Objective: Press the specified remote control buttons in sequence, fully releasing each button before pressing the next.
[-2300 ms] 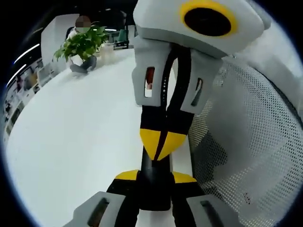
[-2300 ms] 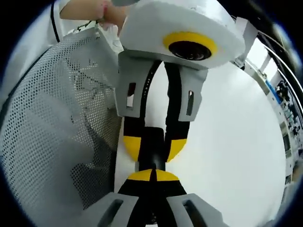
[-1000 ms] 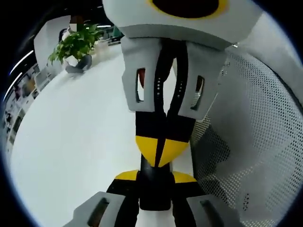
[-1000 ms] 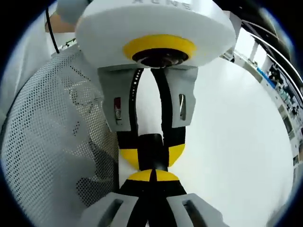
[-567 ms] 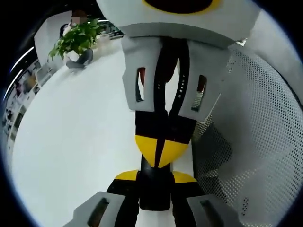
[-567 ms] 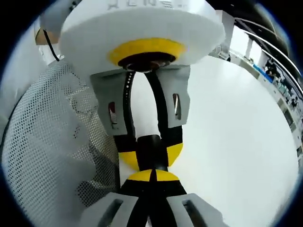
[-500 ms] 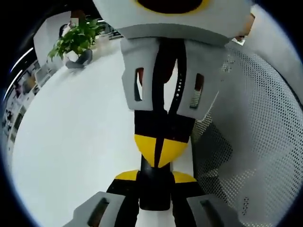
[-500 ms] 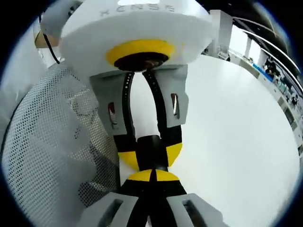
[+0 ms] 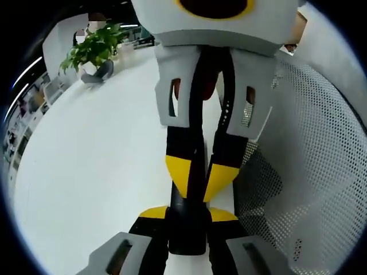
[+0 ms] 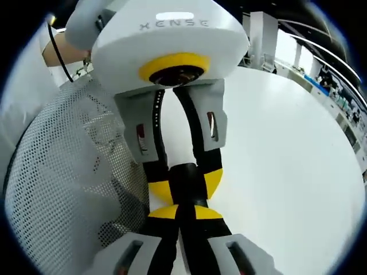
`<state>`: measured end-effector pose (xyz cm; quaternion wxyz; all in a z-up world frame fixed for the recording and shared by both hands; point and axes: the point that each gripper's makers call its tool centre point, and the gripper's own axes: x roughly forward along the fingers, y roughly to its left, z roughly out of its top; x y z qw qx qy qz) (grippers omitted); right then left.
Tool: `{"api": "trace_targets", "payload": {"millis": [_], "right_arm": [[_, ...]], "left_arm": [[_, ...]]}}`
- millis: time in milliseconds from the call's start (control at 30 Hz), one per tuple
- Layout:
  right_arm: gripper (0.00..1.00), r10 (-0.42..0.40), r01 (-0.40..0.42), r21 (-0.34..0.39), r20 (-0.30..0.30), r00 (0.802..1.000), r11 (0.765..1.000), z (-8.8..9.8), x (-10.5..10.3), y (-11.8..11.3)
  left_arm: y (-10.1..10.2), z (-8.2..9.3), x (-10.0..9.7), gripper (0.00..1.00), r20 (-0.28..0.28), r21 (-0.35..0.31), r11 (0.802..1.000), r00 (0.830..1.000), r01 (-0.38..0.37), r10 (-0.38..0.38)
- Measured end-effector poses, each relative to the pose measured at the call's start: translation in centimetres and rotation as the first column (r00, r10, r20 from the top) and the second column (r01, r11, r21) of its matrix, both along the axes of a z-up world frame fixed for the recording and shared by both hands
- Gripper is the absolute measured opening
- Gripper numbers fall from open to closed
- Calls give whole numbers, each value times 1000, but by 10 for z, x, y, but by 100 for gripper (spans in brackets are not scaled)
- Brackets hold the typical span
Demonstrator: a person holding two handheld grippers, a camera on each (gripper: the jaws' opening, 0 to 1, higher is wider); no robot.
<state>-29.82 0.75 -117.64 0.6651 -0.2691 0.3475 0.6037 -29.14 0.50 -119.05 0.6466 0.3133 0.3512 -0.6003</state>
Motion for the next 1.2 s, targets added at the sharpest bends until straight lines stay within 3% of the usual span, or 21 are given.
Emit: {"api": "trace_targets", "payload": {"millis": [433, 600, 1200], "right_arm": [[24, -118, 118, -8, 8, 993, 993, 0, 21, -34], [29, -120, 120, -24, 4, 993, 992, -2, 21, -39], [23, -19, 20, -78, 8, 1000, 997, -15, 11, -37]], "left_arm": [[0, 0, 0, 24, -1, -7, 1000, 1000, 0, 0], [0, 0, 0, 24, -1, -7, 1000, 1000, -3, 3], [-2, 1, 2, 25, -16, -45, 997, 998, -62, 61]]}}
